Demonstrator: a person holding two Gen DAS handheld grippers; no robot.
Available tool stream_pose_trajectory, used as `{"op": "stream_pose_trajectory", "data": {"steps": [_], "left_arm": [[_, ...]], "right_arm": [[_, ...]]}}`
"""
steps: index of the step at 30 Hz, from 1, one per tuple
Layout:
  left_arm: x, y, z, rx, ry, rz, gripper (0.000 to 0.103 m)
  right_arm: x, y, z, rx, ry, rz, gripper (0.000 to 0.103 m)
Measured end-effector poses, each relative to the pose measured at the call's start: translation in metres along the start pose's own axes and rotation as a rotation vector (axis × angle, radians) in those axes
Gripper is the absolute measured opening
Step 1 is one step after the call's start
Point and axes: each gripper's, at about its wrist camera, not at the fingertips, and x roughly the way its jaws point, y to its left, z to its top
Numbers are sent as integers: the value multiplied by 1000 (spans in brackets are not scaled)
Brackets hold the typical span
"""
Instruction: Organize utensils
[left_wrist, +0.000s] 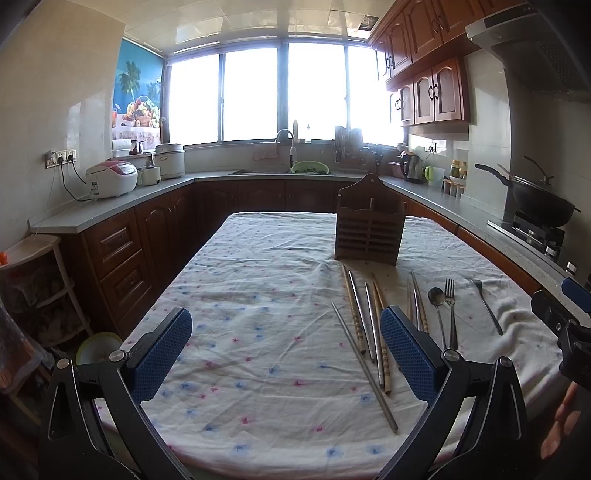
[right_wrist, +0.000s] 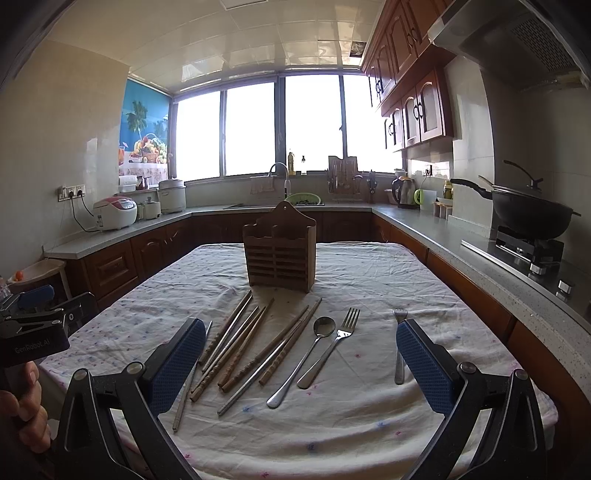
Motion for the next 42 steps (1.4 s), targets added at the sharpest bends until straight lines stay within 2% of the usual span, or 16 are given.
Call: {"op": "stream_pose_trajectory", "data": {"steps": [15, 20, 31, 36, 38, 42], "left_arm": [[1, 0, 0, 0, 6, -1, 103], [9, 3, 0, -12, 29, -15, 103], [66, 11, 9, -75, 222, -91, 103], [96, 3, 16, -61, 292, -123, 103], [108, -1, 19, -51, 316, -126, 102], [137, -8, 24, -38, 376, -144, 93]], "right_arm": [[1, 1, 1, 1, 2, 3, 103], [2, 1, 0, 4, 4, 5, 103], [38, -13, 4, 72, 128, 48, 103], [57, -19, 6, 88, 176, 52, 102], [65, -22, 6, 98, 192, 54, 98], [84, -28, 10, 126, 233, 63, 85]]}}
